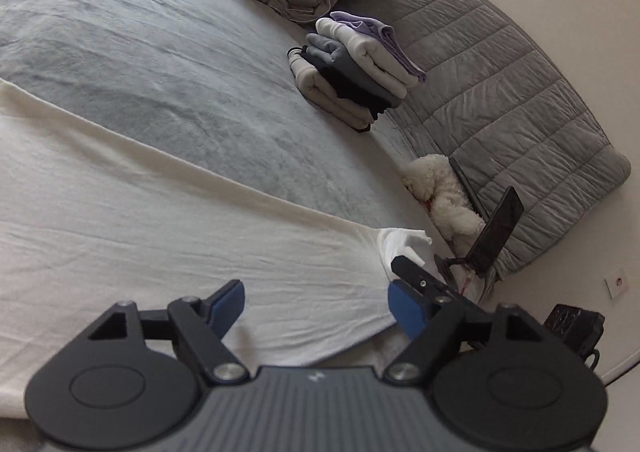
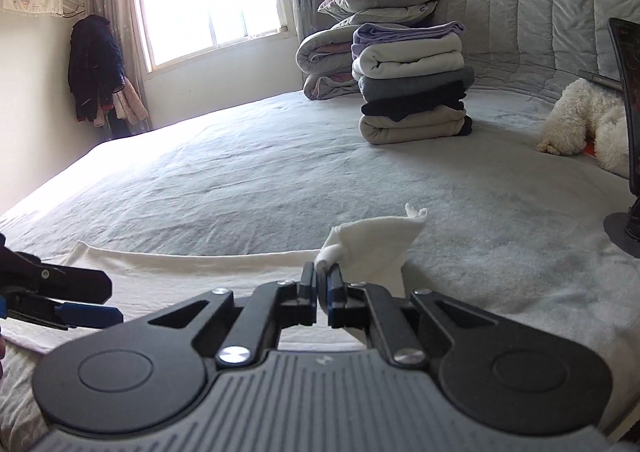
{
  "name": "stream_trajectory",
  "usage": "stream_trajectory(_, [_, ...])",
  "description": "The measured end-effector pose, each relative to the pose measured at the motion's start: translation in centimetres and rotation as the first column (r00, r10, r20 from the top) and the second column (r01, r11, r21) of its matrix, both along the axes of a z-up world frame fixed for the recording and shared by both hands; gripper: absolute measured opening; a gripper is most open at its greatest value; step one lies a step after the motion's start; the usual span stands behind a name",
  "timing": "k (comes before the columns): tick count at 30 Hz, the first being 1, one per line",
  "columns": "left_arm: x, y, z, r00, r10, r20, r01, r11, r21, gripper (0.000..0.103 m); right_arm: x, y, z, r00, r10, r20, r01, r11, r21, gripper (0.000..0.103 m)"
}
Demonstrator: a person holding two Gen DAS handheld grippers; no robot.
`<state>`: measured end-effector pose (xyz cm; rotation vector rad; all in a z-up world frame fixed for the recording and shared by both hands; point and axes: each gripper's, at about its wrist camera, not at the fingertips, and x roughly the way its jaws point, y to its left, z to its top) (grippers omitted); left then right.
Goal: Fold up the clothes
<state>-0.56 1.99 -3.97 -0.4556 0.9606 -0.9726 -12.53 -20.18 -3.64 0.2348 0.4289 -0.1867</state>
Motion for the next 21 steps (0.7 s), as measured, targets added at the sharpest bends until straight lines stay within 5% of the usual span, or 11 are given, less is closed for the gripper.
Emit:
stream_trajectory(6, [0.7, -0.9, -0.6, 0.996, 0.011, -0.093, -0.016, 0.999, -0.050, 0.079, 0.8, 4.3, 0.1, 0.987, 0.159, -0.017, -0.160, 0.986, -0.055, 0.004])
stream_trajectory(12, [0.8, -2.1, -1.1, 0.993, -0.012, -0.118, 0.008, 0.999, -0.034, 0.068, 1.1, 8.0, 0.0, 0.949, 0.310, -0.050, -0.314, 0.941, -0.123, 0.004])
stream_trajectory(15, [0.9, -2.3, -1.1, 0.994, 0.003, -0.105, -0.004, 1.000, -0.008, 0.055, 0.9, 9.2, -0.3, 0.933, 0.354, -0.060, -0.359, 0.923, -0.141, 0.004])
stream_trajectory(21, [1.3, -1.3, -1.2, 0.991, 0.102, -0.081, -0.096, 0.992, 0.078, 0.004, 1.3, 10.2, -0.6, 0.919, 0.388, -0.070, -0.394, 0.911, -0.124, 0.004])
